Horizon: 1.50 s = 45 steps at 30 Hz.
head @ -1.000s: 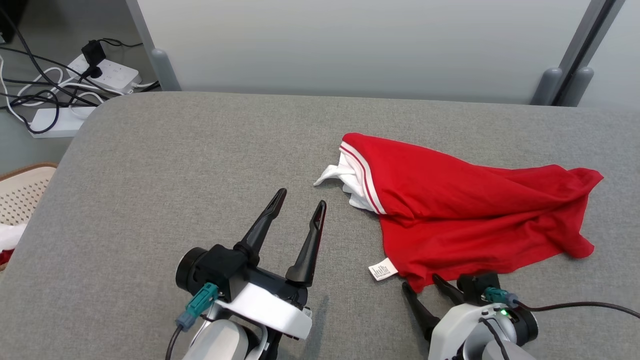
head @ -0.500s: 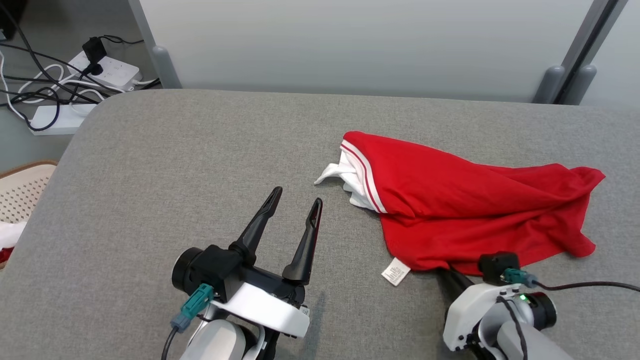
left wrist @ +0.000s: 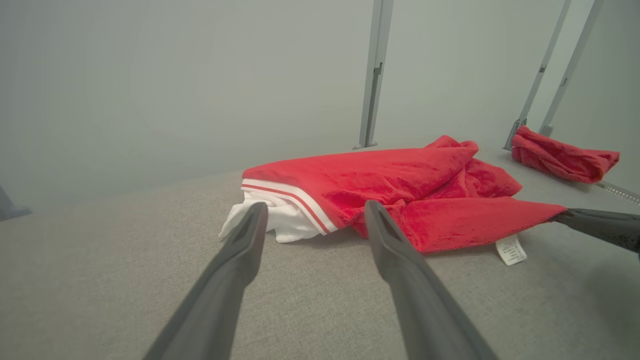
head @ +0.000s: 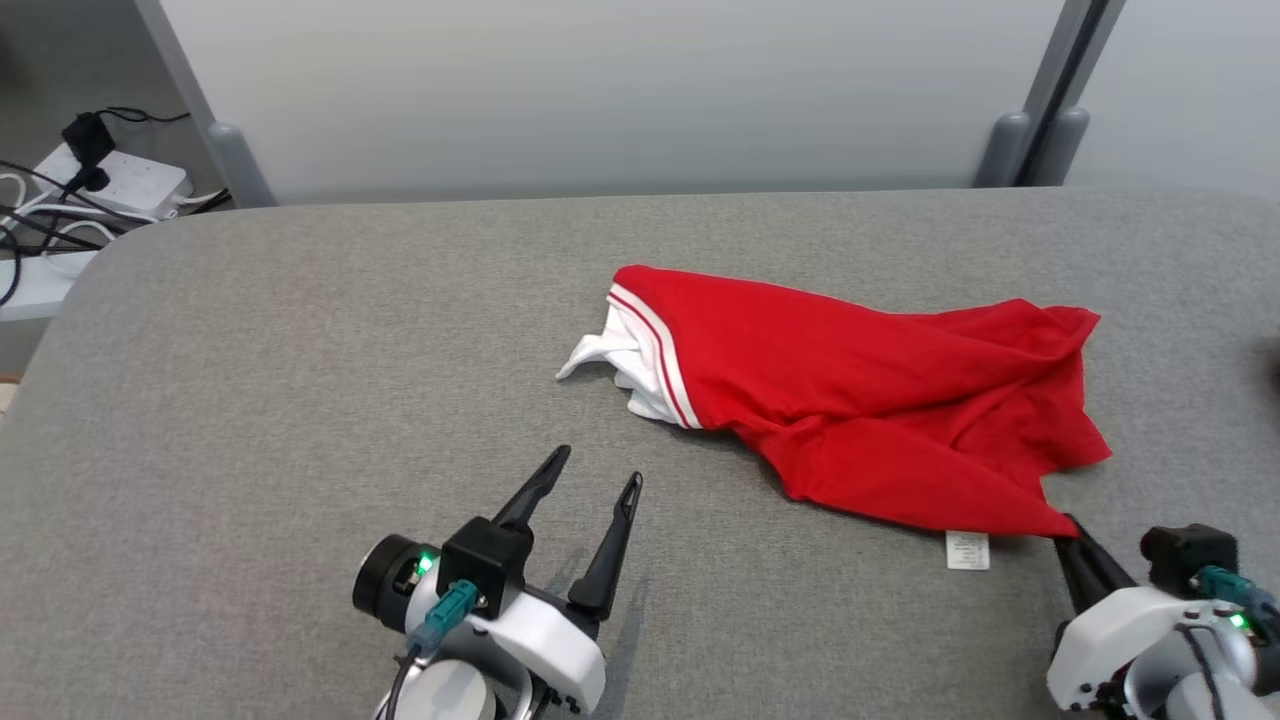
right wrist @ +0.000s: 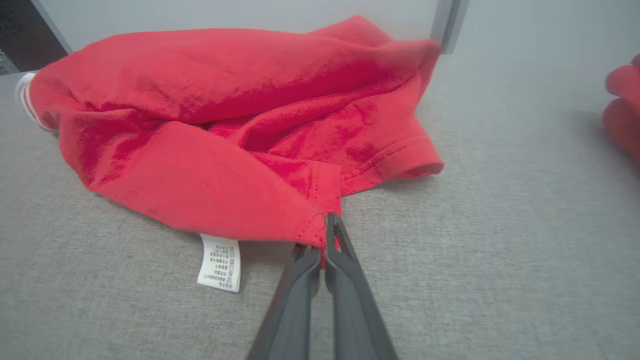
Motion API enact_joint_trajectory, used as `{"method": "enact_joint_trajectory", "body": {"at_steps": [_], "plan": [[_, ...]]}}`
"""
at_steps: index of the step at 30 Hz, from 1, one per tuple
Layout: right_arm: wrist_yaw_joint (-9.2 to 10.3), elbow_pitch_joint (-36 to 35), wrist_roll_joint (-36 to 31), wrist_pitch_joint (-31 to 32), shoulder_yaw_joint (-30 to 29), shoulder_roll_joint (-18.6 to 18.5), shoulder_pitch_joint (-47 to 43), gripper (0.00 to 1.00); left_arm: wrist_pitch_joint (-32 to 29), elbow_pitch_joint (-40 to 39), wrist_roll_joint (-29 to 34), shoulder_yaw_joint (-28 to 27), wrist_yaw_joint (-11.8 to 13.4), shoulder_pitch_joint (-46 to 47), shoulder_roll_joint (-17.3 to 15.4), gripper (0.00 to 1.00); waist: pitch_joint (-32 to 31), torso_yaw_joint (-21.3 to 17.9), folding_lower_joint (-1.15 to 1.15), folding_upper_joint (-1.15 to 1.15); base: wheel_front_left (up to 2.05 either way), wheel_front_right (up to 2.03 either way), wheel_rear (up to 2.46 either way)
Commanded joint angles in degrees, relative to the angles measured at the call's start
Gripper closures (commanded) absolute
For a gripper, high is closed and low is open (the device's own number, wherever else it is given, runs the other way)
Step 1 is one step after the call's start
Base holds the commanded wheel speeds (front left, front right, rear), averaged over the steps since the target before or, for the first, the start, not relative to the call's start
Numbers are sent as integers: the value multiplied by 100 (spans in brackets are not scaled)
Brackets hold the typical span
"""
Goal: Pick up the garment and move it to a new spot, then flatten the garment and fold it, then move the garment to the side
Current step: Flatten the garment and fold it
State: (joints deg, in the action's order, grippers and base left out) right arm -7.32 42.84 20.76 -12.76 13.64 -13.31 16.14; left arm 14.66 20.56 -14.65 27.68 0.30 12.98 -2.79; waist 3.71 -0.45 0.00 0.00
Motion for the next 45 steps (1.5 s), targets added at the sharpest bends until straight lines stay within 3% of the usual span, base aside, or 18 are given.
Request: {"method": "enact_joint_trajectory", "body": {"at_steps": [1,7,10,13,18,26,34,35,37,38,39,45], "plan": [[-17,-183,-70,23,-20,-131,-38,100,34,-84,57,-185,-12,397,-12,0,30,-118,0,0,0,0,0],[-17,-738,-862,277,-1488,-208,-301,100,34,384,147,-174,-70,882,-11,0,124,-432,0,0,0,0,0],[-17,-1048,-1391,410,-2306,-27,-415,100,34,525,145,-140,-102,982,-10,0,161,-523,0,0,0,0,0],[-17,-1370,-1819,623,-2744,296,-527,100,30,820,9,-25,-201,998,-10,0,182,-590,0,0,0,0,0],[-17,-1797,-2068,901,-2871,730,-690,100,-228,1372,-248,474,-361,1147,-10,0,272,-616,0,0,0,0,0],[-17,-2174,-1994,1071,-2731,928,-684,100,-530,2317,-148,1195,-15,1767,-10,0,476,-666,0,0,0,0,0],[-17,-2350,-1956,1102,-2713,951,-634,100,-654,2883,-153,1677,119,2103,-10,0,589,-738,0,0,0,0,0],[-17,-2357,-1950,1100,-2710,954,-636,100,-644,2933,-179,1723,131,2126,-10,9,595,-748,0,0,0,0,0],[-17,-2362,-1930,1095,-2697,962,-642,100,-581,2995,-255,1800,133,2163,-10,52,600,-769,0,0,0,0,0],[-17,-2361,-1920,1095,-2688,966,-645,100,-554,3022,-302,1840,119,2174,-10,89,601,-779,0,0,0,0,0],[-17,-2360,-1906,1096,-2678,970,-646,100,-522,3050,-342,1879,112,2188,-10,100,600,-789,0,0,0,0,0],[-17,-2400,-1888,1067,-2625,953,-610,100,-338,2989,-983,1919,-139,2209,-9,100,568,-811,0,0,0,0,0]]}}
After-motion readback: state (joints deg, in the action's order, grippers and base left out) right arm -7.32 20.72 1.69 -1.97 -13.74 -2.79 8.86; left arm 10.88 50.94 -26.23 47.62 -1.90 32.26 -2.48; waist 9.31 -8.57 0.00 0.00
